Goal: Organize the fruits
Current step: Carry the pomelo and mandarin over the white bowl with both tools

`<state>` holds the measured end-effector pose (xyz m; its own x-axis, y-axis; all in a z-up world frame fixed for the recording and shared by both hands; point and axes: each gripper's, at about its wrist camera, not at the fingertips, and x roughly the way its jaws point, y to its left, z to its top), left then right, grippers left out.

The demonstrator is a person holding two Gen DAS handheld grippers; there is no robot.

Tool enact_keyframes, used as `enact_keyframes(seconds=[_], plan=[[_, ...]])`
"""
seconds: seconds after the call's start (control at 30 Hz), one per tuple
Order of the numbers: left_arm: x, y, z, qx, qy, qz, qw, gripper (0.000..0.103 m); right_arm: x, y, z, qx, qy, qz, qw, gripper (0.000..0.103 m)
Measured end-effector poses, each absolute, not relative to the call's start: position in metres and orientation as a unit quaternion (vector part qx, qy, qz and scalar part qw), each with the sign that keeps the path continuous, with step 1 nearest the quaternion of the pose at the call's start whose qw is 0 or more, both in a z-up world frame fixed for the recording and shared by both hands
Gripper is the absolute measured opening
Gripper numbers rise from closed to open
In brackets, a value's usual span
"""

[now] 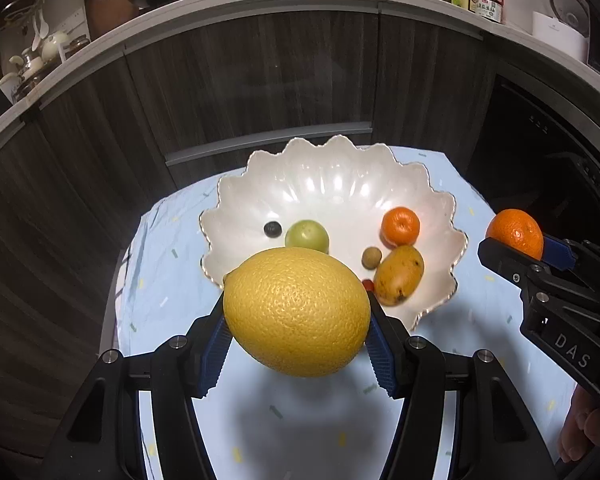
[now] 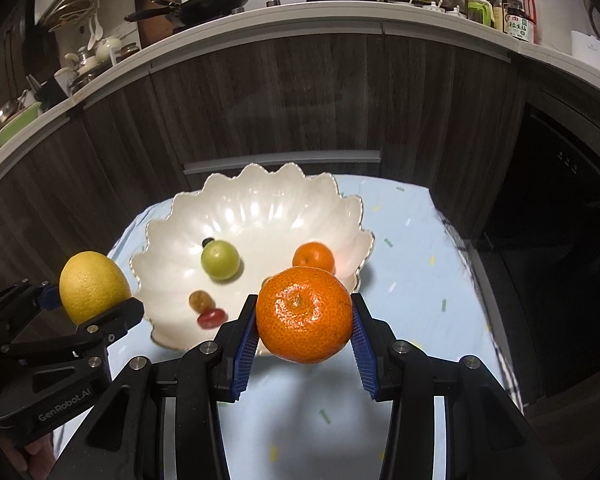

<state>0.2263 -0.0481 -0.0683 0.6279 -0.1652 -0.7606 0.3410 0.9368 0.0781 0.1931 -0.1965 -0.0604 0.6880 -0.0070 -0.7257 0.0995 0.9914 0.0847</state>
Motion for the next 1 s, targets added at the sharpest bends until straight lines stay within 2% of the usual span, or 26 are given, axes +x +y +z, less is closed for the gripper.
enact_keyframes(seconds=[1.0], plan=[[0.317, -0.052, -0.094, 0.062, 0.432, -0.095, 0.895, 0.060, 0.293, -0.217, -0.080, 0.050, 0.403, -0.049, 0.912, 0.044]])
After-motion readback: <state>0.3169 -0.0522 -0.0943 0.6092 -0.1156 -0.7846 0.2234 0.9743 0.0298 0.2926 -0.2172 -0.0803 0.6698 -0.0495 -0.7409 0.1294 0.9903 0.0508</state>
